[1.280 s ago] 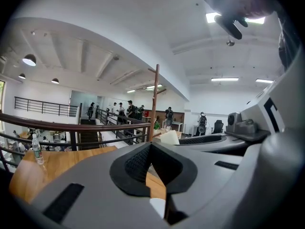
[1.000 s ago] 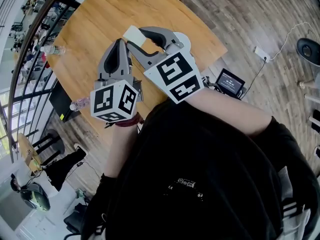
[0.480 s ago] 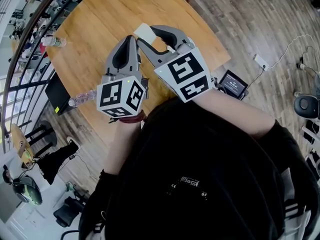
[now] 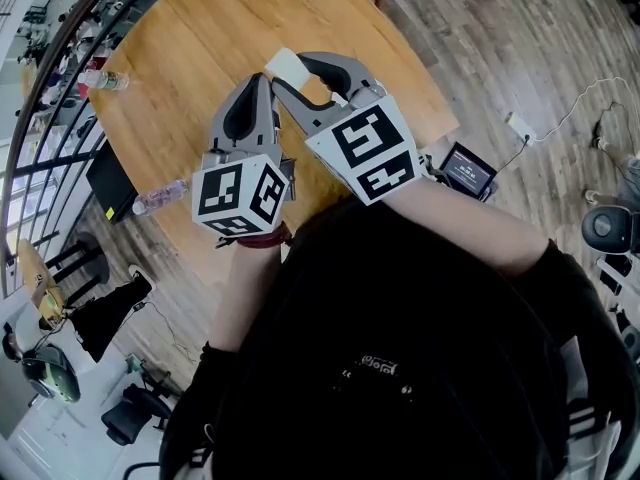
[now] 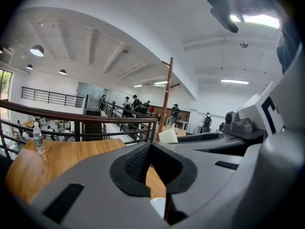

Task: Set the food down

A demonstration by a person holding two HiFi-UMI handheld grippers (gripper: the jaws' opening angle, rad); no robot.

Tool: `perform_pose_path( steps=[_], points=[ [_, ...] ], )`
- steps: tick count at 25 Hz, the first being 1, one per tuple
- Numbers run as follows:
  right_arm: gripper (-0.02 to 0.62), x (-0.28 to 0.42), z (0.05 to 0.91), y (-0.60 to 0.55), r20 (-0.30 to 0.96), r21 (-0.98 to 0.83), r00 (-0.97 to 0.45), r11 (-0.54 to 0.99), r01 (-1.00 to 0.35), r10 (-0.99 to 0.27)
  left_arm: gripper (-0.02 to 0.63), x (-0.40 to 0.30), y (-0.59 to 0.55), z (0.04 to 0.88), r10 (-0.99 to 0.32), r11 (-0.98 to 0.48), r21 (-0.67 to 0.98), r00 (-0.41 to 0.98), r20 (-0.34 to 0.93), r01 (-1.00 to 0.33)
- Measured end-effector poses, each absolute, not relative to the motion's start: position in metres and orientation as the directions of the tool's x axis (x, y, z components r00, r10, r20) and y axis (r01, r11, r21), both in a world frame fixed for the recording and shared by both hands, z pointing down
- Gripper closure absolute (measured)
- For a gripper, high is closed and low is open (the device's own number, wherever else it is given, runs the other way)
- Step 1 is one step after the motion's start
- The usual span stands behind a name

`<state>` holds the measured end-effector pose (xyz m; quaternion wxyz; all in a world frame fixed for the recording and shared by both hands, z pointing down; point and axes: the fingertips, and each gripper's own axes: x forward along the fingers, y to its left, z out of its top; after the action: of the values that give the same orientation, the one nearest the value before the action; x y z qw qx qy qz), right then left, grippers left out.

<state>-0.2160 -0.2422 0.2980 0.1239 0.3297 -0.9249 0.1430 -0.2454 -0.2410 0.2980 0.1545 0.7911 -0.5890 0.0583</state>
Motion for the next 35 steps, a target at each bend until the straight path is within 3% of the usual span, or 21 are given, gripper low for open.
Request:
perform_pose_path(
  steps=[8, 35],
  points=[
    [0.428, -0.199, 0.324, -0.255, 0.36, -0.209, -0.738, 0.722, -0.66, -0.57, 0.602, -0.227, -0.243, 0.323, -0.877, -0.311, 0.208, 0.365, 0.314, -0.927],
    [0.428, -0.197, 0.387, -0.251, 0.454, -0.283, -0.737, 0.703, -0.652, -0.501, 0.601, -0.227, -0.229, 0.369, -0.844, -0.279, 0.194, 0.337, 0.417, -0.94]
  ],
)
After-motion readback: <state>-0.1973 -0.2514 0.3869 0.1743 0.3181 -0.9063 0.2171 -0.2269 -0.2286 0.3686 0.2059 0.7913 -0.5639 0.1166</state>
